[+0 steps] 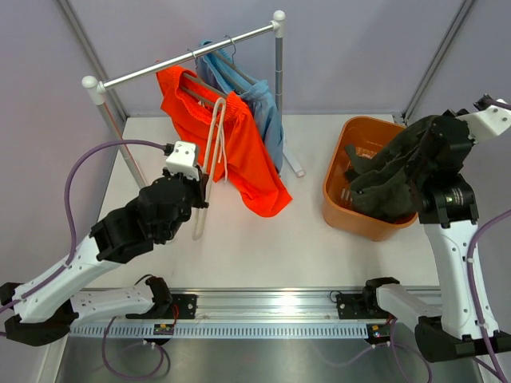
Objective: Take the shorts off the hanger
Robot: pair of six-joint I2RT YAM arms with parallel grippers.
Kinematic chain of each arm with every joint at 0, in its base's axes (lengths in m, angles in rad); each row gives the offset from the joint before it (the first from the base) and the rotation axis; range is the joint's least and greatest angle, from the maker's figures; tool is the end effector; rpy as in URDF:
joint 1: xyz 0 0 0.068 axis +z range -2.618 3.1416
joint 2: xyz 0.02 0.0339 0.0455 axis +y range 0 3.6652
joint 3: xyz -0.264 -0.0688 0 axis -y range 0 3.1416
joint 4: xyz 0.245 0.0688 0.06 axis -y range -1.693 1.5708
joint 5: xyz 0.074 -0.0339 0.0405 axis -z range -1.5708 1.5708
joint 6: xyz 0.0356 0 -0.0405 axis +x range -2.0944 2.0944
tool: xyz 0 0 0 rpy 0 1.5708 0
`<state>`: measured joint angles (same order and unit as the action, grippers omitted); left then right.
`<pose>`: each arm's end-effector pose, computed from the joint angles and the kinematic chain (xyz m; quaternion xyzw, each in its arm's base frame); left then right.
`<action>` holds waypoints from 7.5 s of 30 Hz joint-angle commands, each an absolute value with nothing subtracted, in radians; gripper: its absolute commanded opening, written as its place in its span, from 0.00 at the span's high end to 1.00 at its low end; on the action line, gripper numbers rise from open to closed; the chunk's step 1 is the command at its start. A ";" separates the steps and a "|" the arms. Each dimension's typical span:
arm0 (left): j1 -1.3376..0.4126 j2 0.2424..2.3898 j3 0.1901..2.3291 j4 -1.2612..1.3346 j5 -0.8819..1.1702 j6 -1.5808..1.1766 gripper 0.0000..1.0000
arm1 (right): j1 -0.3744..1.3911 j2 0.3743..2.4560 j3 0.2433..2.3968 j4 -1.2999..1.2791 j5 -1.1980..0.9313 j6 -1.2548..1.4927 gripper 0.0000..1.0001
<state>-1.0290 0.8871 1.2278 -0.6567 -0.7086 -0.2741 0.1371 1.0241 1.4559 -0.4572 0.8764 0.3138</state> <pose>0.1024 -0.1253 0.4252 0.0905 0.7809 -0.1106 0.6081 0.1790 -0.0029 0.4936 0.3523 0.6197 -0.1548 0.6840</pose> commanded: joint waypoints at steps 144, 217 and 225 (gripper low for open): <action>-0.087 1.108 1.773 -0.896 -0.207 -0.295 0.40 | 0.135 0.857 1.223 -0.652 -0.028 0.442 0.08; -0.456 1.861 2.289 -0.721 -0.652 -0.449 0.56 | 0.135 0.858 1.241 -0.730 -0.025 0.376 0.07; -0.449 1.836 2.290 -0.730 -0.641 -0.419 0.93 | 0.135 0.859 1.241 -0.732 -0.028 0.379 0.07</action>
